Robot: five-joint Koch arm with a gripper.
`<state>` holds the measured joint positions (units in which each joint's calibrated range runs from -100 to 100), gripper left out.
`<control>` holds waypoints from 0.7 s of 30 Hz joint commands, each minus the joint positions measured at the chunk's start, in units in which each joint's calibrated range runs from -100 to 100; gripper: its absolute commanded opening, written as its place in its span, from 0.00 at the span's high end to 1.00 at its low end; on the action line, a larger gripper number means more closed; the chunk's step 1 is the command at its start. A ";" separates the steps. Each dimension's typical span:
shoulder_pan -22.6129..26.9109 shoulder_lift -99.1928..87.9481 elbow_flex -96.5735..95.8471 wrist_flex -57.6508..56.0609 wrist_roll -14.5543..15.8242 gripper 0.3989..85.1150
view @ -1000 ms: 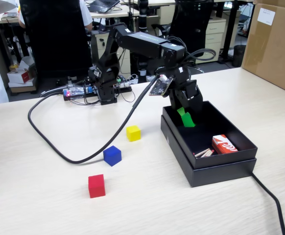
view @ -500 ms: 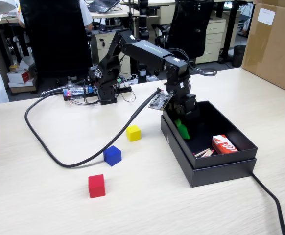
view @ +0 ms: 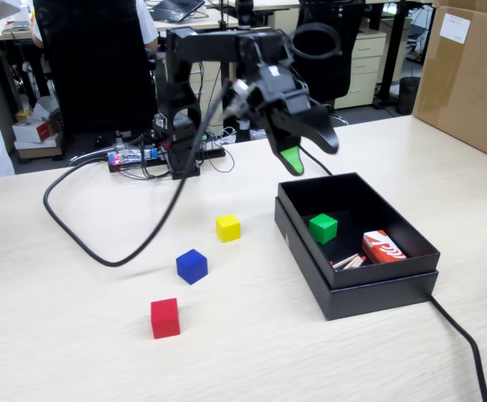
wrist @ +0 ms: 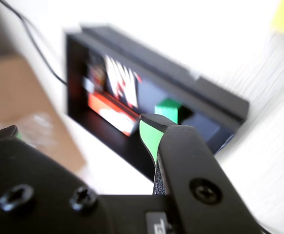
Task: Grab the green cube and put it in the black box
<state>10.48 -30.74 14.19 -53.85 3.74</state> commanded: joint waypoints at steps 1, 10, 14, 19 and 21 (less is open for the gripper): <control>-3.66 -17.28 -3.68 0.94 -0.10 0.44; -12.50 -55.03 -43.66 9.75 -1.37 0.44; -13.28 -64.78 -63.70 20.20 -2.15 0.44; -12.31 -64.32 -81.65 35.32 -1.47 0.44; -12.60 -64.21 -87.27 41.11 -1.56 0.44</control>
<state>-2.03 -94.43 -72.43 -22.80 1.98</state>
